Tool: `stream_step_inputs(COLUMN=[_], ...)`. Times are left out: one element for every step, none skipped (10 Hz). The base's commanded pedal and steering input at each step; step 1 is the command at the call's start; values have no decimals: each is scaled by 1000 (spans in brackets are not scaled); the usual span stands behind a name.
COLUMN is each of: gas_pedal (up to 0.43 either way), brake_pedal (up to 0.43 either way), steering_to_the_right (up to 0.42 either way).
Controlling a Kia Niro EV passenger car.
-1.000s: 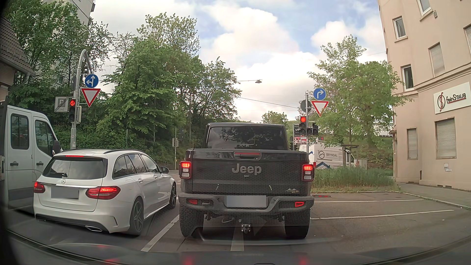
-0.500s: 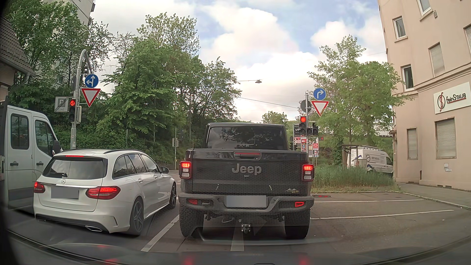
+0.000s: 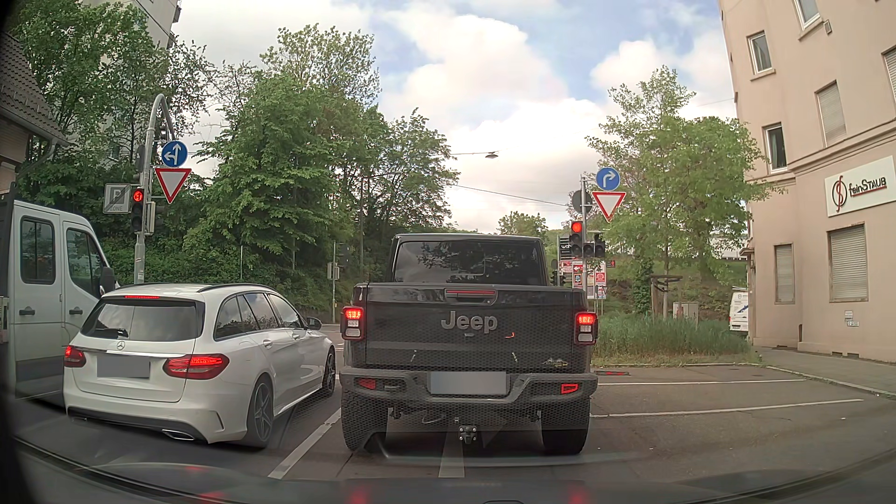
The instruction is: Follow the waypoints while adhering to traffic rules and regulations
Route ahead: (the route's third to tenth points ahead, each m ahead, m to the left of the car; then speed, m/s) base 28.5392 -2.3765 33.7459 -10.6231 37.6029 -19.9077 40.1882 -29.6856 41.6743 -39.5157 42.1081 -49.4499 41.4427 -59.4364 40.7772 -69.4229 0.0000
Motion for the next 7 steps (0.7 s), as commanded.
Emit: stream_step_inputs(gas_pedal=[0,0,0,0,0,0,0], brake_pedal=[250,250,250,250,250,250,250], steering_to_the_right=[-16,-16,-16,-16,-16,-16,-16])
